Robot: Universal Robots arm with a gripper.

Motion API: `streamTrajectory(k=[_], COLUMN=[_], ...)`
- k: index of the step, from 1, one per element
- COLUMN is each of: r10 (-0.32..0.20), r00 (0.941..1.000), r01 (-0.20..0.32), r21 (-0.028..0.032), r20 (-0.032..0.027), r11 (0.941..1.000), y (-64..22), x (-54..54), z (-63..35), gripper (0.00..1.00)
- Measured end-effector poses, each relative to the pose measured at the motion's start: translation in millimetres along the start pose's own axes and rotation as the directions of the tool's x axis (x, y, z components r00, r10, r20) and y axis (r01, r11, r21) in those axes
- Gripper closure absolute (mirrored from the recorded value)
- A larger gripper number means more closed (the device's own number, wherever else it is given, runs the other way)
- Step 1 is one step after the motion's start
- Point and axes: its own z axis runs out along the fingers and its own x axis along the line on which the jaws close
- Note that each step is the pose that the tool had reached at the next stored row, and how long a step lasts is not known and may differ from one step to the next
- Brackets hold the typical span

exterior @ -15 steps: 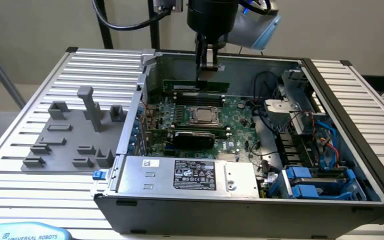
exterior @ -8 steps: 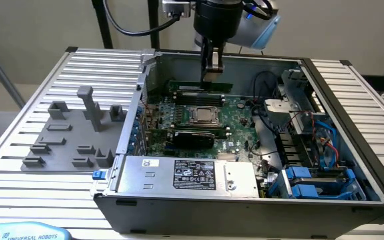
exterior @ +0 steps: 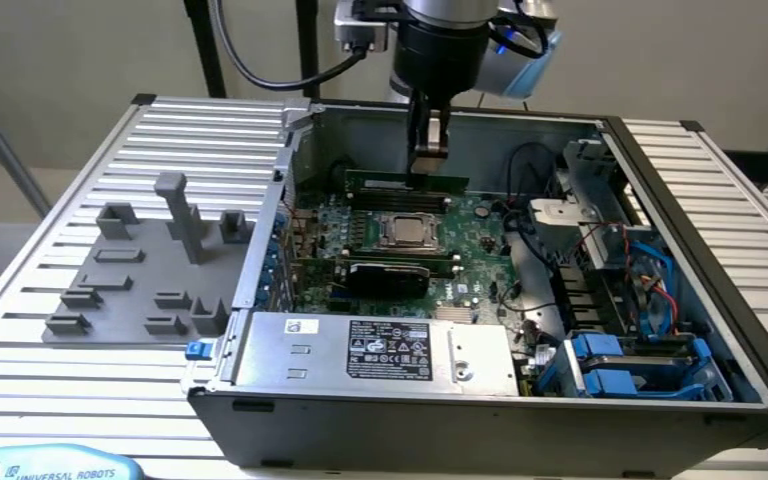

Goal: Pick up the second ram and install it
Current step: 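Pick up the second ram and move it above second insertion slot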

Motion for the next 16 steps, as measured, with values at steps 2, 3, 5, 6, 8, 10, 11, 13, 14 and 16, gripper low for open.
streamTrajectory(k=[2, 3, 5, 6, 8, 10, 11, 13, 14, 16], r10=[0.015, 0.023, 0.03, 0.032, 0.033, 0.033, 0.033, 0.034, 0.033, 0.033], r00=[0.9999, 0.9997, 0.9995, 0.9995, 0.9995, 0.9994, 0.9994, 0.9994, 0.9994, 0.9994], r01=[-0.015, -0.023, -0.03, -0.032, -0.033, -0.033, -0.033, -0.034, -0.033, -0.033], r21=[0.0005, 0.0007, 0.0006, 0.0008, 0.0008, 0.0007, 0.0007, 0.0006, 0.0007, 0.001], r20=[0.0006, 0.0008, 0.0007, 0.001, 0.0025, 0.0063, 0.0078, 0.0091, 0.0094, 0.0096], r11=[0.9999, 0.9997, 0.9995, 0.9995, 0.9995, 0.9994, 0.9994, 0.9994, 0.9994, 0.9994], y=[-0.9, -1.2, -1.5, -1.7, -2.0, -3.1, -3.8, -5.1, -5.7, -6.1], x=[-0.1, -0.2, -1.4, -2.7, -5.2, -6.8, -7.7, -9.7, -10.4, -11.0], z=[3.7, 5.5, 9.0, 11.1, 14.9, 18.4, 20.0, 23.1, 24.6, 26.2], gripper=[0.87, 0.87, 0.87, 0.87, 0.87, 0.87, 0.87, 0.87, 0.87, 0.87])
